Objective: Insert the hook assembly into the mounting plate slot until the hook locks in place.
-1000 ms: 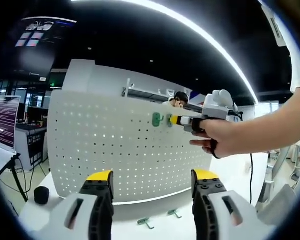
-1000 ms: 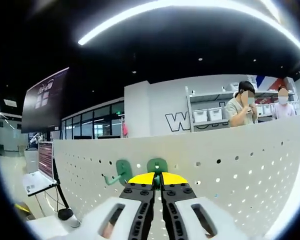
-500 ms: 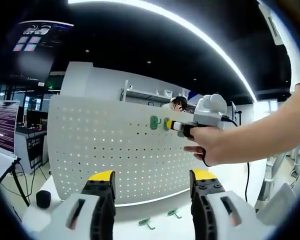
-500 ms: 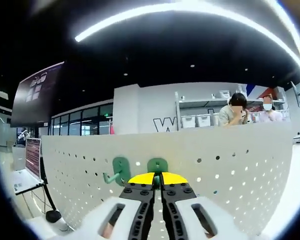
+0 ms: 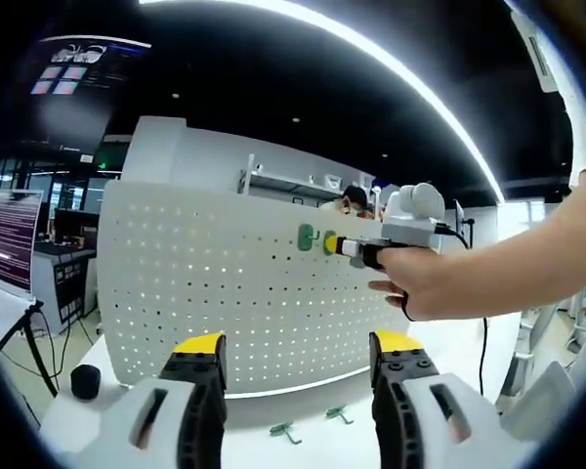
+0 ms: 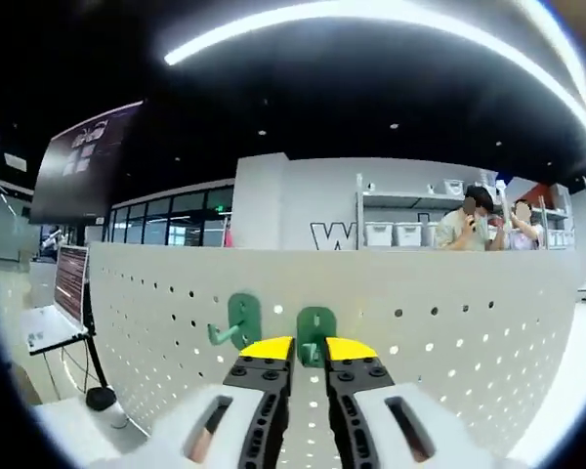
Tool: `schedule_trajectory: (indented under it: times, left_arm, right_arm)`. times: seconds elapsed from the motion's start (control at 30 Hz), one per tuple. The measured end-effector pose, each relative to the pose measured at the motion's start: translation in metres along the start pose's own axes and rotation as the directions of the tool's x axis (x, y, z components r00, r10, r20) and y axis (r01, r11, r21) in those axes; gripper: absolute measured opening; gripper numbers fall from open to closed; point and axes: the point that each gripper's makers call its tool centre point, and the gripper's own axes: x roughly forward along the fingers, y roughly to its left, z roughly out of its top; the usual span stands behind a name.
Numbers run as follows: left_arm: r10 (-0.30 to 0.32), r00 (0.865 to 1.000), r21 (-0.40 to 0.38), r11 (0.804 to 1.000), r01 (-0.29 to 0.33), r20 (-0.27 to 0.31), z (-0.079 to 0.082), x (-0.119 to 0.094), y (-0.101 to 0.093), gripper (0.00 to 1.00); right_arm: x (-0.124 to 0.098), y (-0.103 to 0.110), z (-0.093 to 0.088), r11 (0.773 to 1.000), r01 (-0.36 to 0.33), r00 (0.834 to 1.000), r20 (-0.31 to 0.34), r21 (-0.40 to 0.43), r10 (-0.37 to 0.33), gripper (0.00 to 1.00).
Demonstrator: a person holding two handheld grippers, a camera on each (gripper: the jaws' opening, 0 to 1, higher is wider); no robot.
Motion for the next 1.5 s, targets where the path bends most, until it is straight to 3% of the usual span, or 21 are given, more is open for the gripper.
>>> schedule_trajectory:
  times: [0.13,0.17,0.23,0.57,0.77,0.97,1.37,1.5]
  left_arm:
    - [0.003,1.0,-0.002,1.0,-0.003,-0.001,-0.001,0.0,0.001,0.61]
    - [0.003,1.0,-0.003,1.0,-0.003,-0.002,-0.001,0.0,0.0,0.61]
    - [0.001,1.0,-0.003,1.0,-0.001,-0.003,-0.001,0.0,-0.001,0.61]
    - [-0.002,1.0,0.0,1.0,0.002,0.002,0.0,0.0,-0.003,0.62]
    - [-0.005,1.0,0.001,1.0,0.005,-0.002,-0.001,-0.001,-0.004,0.62]
    - [-0.01,1.0,0.004,1.0,0.01,0.002,0.0,0.0,-0.005,0.62]
    - [-0.021,1.0,0.012,1.0,0.021,-0.001,0.001,0.002,-0.008,0.62]
    - [-0.021,1.0,0.012,1.0,0.021,0.001,0.001,0.002,-0.008,0.62]
  right_arm:
    - [-0.003,-0.001,0.003,0.996,-0.028,0.999,0.02,0.08,0.027,0.4]
    - [-0.004,0.001,0.006,0.996,-0.045,0.998,0.035,0.078,0.043,0.41]
    - [-0.007,0.001,0.007,0.998,-0.054,0.998,0.032,0.044,0.052,0.41]
    - [-0.01,-0.004,0.013,0.996,-0.054,0.998,0.044,0.072,0.051,0.38]
    - [-0.011,0.002,0.011,0.984,-0.131,0.991,0.044,0.118,0.126,0.38]
    - [-0.014,0.006,0.013,0.956,-0.216,0.976,0.069,0.198,0.206,0.38]
    - [-0.018,0.004,0.013,0.952,-0.256,0.966,0.057,0.164,0.25,0.36]
    - [-0.024,0.006,0.009,0.942,-0.302,0.953,0.051,0.148,0.298,0.38]
